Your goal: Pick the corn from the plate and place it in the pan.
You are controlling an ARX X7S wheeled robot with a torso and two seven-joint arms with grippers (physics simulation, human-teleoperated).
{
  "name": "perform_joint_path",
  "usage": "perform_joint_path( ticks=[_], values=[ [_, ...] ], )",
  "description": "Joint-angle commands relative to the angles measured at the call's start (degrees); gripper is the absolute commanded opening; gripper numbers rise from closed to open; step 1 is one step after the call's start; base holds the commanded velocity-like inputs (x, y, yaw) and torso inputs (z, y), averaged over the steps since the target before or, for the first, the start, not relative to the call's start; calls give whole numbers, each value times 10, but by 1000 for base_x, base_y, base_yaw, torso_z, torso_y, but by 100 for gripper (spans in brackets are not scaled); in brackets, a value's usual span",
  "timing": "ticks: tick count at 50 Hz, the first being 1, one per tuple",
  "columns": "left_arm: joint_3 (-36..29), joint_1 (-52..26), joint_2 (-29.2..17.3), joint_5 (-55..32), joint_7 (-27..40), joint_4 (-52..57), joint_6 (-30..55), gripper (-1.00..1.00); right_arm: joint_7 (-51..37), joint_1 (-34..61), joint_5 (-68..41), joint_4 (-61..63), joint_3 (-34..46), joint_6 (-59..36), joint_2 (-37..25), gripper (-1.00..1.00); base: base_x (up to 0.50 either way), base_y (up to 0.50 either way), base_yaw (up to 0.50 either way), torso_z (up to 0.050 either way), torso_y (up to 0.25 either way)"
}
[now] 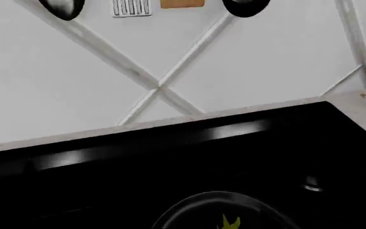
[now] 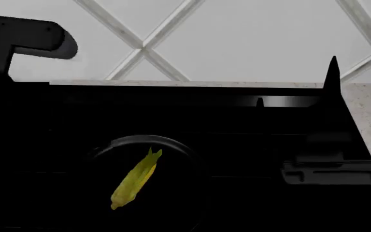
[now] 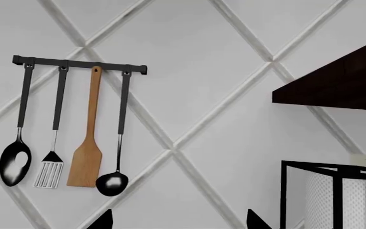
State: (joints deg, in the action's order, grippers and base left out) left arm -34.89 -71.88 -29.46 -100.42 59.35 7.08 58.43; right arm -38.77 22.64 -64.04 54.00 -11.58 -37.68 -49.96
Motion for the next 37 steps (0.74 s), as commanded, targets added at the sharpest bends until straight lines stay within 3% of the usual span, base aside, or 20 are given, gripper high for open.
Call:
perform_joint_path(
  ticks=[1, 6, 9, 13, 37],
  values=[
    [128, -28, -121, -99, 100, 99, -51, 100, 20, 21, 29, -20, 33, 5, 16, 100, 0, 0, 0, 0, 0],
    [190, 89, -183, -62, 95, 118, -113, 100, 41, 46, 52, -41, 65, 8, 30, 100, 0, 0, 0, 0, 0],
    [217, 157, -213, 15, 92, 145, -146, 100, 56, 49, 66, -55, 76, 13, 35, 100, 0, 0, 0, 0, 0],
    [248, 270, -211, 36, 71, 164, -200, 100, 76, 29, 81, -69, 80, 32, 49, 100, 0, 0, 0, 0, 0],
    [254, 285, -212, 31, 68, 183, -208, 100, 78, 28, 82, -67, 96, 37, 59, 100, 0, 0, 0, 0, 0]
  ],
)
